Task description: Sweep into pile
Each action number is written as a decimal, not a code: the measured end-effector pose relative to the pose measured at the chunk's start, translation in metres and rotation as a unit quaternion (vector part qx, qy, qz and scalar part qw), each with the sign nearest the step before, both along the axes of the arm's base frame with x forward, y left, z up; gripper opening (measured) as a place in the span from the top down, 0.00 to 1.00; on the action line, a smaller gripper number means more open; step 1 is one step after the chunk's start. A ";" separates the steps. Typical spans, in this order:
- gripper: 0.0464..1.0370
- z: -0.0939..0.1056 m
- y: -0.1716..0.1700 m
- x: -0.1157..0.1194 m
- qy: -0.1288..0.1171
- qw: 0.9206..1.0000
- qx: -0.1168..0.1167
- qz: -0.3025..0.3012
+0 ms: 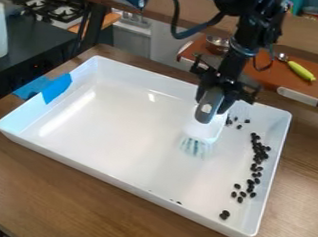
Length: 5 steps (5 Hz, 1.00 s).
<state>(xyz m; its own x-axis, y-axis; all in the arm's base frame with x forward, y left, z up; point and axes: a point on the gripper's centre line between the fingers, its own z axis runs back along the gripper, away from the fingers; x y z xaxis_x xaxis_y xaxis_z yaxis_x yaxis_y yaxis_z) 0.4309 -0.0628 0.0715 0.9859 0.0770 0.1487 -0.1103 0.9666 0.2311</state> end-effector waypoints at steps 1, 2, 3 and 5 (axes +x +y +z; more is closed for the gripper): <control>0.55 -0.001 -0.002 -0.002 -0.005 0.999 -0.003 -0.032; 0.55 -0.001 -0.010 -0.006 -0.001 0.998 -0.014 -0.056; 0.55 -0.001 -0.018 -0.007 0.000 0.997 -0.018 -0.069; 0.55 0.002 -0.053 -0.015 0.014 0.994 -0.019 -0.104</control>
<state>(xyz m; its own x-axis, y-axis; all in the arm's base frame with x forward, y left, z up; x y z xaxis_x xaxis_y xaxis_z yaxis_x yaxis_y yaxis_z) 0.4158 -0.1155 0.0734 0.9847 -0.1246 0.1220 0.0993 0.9757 0.1951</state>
